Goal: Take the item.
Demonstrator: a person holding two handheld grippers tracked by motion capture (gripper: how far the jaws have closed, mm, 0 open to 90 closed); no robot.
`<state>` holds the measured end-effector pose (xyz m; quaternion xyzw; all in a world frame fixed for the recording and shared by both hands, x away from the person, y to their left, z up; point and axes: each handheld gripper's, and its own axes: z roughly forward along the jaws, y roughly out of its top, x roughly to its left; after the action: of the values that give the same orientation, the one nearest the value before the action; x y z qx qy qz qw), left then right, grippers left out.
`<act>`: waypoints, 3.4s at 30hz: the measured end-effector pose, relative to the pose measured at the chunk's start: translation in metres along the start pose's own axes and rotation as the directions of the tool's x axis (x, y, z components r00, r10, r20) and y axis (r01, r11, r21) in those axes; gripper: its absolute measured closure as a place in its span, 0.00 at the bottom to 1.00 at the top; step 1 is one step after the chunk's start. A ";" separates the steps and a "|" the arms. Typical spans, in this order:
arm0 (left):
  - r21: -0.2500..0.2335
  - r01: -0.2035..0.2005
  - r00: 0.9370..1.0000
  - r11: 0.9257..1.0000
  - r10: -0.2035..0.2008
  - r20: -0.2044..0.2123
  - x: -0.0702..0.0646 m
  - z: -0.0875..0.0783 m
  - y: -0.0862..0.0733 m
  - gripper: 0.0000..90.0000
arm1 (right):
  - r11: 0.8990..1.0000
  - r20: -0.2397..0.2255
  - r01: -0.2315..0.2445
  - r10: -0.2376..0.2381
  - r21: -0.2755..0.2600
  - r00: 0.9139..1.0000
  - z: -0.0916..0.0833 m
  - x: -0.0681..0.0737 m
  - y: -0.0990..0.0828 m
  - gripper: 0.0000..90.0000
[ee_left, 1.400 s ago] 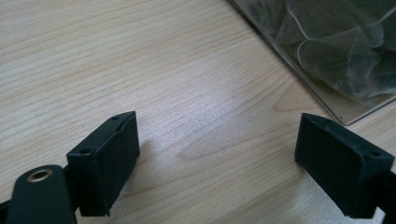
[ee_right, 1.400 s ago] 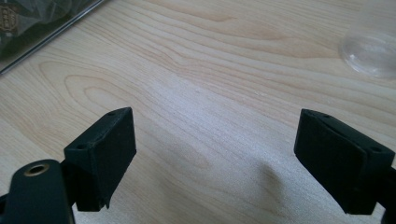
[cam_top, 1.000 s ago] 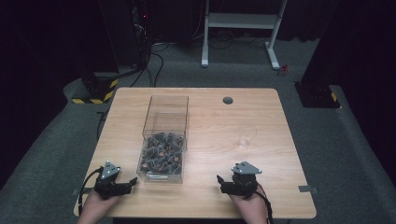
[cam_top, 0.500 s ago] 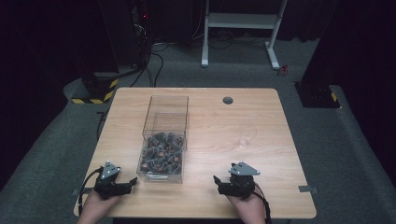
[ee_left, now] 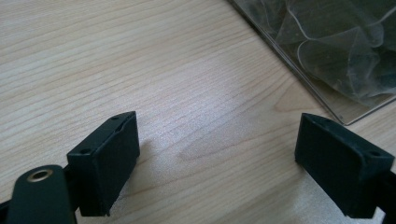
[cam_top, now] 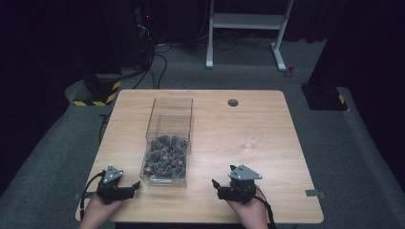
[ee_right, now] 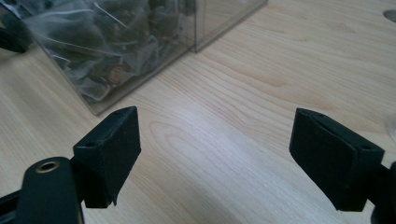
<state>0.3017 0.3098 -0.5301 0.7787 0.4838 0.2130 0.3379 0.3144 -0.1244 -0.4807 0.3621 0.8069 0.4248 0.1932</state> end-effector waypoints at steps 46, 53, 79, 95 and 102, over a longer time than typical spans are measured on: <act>-0.004 0.004 1.000 1.000 -0.004 0.000 0.000 0.000 0.000 0.16 | 0.991 -0.176 0.087 -0.103 -0.100 0.979 0.021 0.058 0.071 0.31; -0.004 0.004 1.000 1.000 -0.004 0.000 0.000 0.000 0.000 0.16 | 0.993 -0.205 0.075 -0.093 -0.093 0.974 0.029 0.062 0.075 0.35; -0.004 0.004 1.000 1.000 -0.004 0.001 0.000 0.000 0.000 0.16 | 0.988 -0.261 0.139 -0.154 -0.074 0.953 0.056 0.087 0.090 0.52; -0.005 0.007 1.000 1.000 -0.007 0.005 -0.001 0.000 -0.001 0.16 | 0.983 -0.247 0.185 -0.180 -0.003 0.952 0.072 0.090 0.089 0.74; -0.005 0.007 1.000 1.000 -0.007 0.006 -0.001 0.000 -0.001 0.16 | 0.985 -0.272 0.170 -0.161 0.009 0.949 0.075 0.089 0.087 0.91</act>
<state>0.3012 0.3094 -0.5305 0.7768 0.4851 0.2108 0.3419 0.3388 0.0158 -0.4522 0.2349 0.8599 0.4395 0.1106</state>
